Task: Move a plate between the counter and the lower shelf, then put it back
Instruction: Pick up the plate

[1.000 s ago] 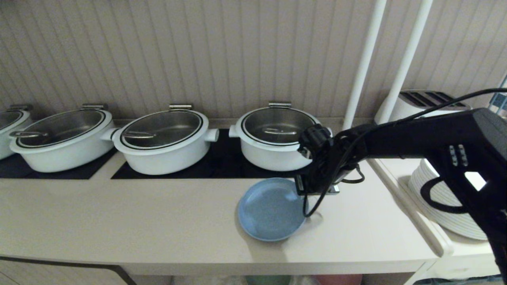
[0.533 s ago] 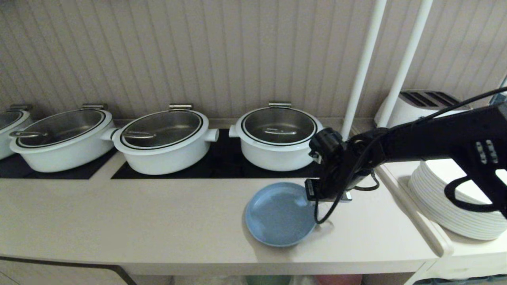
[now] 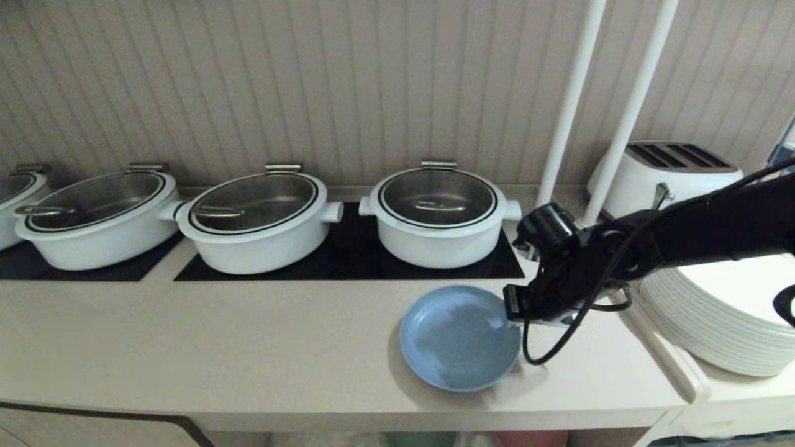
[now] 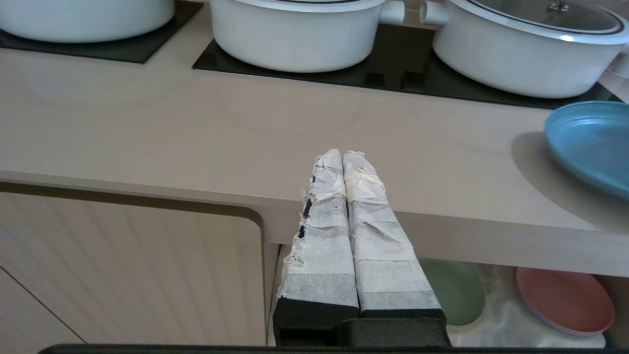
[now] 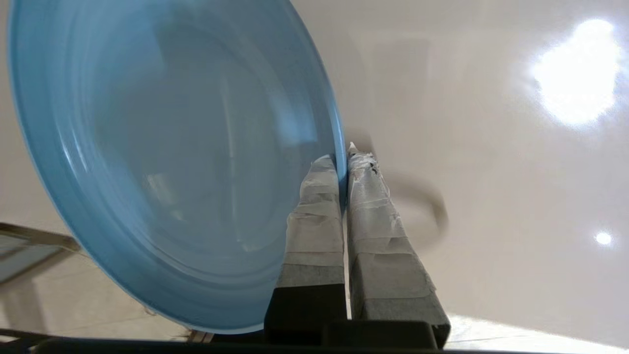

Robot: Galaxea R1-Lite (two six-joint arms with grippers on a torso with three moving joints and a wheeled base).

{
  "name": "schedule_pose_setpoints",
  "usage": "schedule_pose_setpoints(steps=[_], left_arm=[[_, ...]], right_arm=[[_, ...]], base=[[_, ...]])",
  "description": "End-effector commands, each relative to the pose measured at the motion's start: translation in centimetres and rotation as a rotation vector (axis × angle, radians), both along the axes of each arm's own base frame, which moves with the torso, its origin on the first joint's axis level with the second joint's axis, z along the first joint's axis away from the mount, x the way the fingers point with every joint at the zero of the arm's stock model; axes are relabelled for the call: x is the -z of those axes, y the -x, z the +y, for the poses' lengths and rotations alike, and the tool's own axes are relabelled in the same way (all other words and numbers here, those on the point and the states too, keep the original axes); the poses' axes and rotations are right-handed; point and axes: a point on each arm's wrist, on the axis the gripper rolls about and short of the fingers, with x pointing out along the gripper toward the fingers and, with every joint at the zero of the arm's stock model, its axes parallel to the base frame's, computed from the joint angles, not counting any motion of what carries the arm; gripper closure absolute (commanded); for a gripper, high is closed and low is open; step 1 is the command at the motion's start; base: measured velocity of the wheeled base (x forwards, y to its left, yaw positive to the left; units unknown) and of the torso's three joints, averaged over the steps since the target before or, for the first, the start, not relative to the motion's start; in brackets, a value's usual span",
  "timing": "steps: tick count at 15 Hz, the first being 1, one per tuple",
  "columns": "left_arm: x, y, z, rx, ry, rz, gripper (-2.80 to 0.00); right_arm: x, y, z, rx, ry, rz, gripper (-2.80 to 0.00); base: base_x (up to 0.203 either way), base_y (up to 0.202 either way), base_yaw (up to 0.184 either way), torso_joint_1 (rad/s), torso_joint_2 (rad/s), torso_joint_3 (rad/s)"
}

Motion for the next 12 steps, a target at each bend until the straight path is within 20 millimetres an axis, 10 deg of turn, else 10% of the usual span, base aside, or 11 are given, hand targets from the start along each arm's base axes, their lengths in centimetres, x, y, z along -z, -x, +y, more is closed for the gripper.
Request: schedule_pose_setpoints(steps=[1,12], left_arm=[[0.0,0.0,0.0,-0.001,0.001,-0.002,0.00],[0.0,0.0,0.0,-0.001,0.001,-0.001,0.00]], right_arm=[[-1.0,0.9,-0.8,0.019,-0.015,-0.013,0.00],[-1.4,4.7,-6.8,0.121,-0.087,-0.033,0.00]], base=[[0.000,0.000,0.000,0.000,0.00,0.000],[0.000,0.000,0.000,0.000,0.00,0.000]])
